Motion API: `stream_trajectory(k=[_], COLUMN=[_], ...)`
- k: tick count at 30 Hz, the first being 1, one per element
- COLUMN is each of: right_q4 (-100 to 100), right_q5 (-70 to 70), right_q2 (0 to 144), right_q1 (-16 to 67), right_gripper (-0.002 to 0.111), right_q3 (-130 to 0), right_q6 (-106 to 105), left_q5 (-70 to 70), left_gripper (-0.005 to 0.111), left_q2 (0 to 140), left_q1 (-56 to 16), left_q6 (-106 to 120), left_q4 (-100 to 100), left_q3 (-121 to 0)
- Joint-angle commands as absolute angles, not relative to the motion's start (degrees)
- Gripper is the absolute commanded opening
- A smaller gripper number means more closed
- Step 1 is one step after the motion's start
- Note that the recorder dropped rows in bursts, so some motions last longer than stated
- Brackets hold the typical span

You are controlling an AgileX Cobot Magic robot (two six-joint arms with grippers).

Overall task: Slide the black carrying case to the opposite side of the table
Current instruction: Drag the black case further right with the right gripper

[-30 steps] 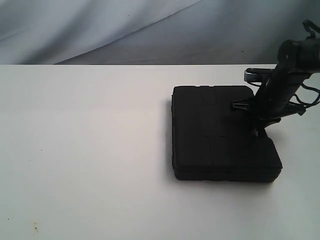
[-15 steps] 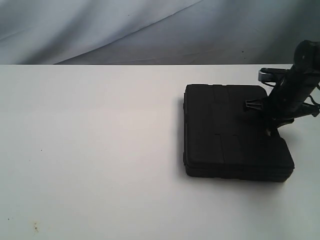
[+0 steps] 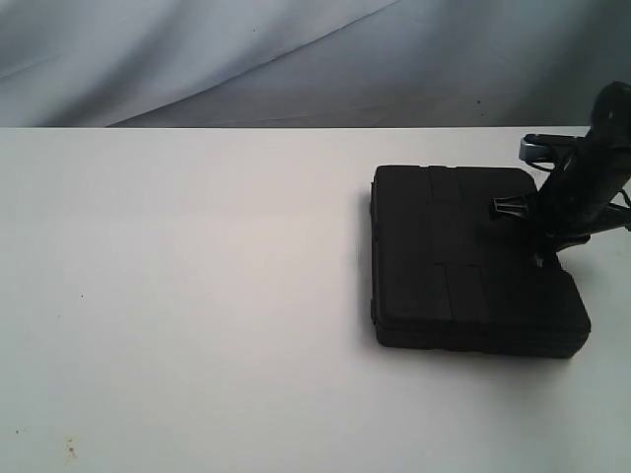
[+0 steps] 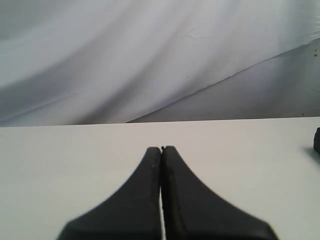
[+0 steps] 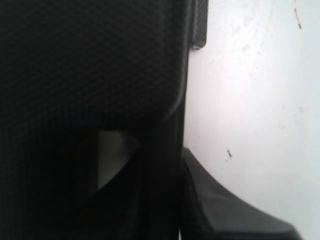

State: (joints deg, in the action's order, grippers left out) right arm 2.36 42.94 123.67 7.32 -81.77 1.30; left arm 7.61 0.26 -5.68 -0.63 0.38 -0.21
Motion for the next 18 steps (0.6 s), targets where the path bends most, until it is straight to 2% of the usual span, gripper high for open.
stream_trajectory(k=[1,14,15,17,18], right_q4=[-1.2,-1.2,-1.2,-1.0,-0.9], right_q5=[42.6,42.8,42.8,43.0,43.3], right_q2=[124.2,124.2,124.2,124.2,124.2], right_q1=[6.3,6.3,6.3,6.3,6.3], right_gripper=[0.0,0.001,0.003,0.017,0.028], right_q3=[-81.0,-81.0,-81.0,-81.0,-81.0], right_q6=[0.4,0.4,0.4,0.5,0.8], left_q5=[7.6,7.6,7.6,7.6,7.6], left_gripper=[0.0,0.0,0.0,0.0,0.0], left_q2=[0.0,0.0,0.0,0.0,0.0], left_q1=[-5.5,-5.5,-5.5,-5.5,-5.5], left_q6=[-1.3,-1.3,-1.3,-1.3,-1.3], left_q4=[0.5,0.5,0.5,0.5,0.5], left_q3=[0.0,0.0,0.0,0.0,0.0])
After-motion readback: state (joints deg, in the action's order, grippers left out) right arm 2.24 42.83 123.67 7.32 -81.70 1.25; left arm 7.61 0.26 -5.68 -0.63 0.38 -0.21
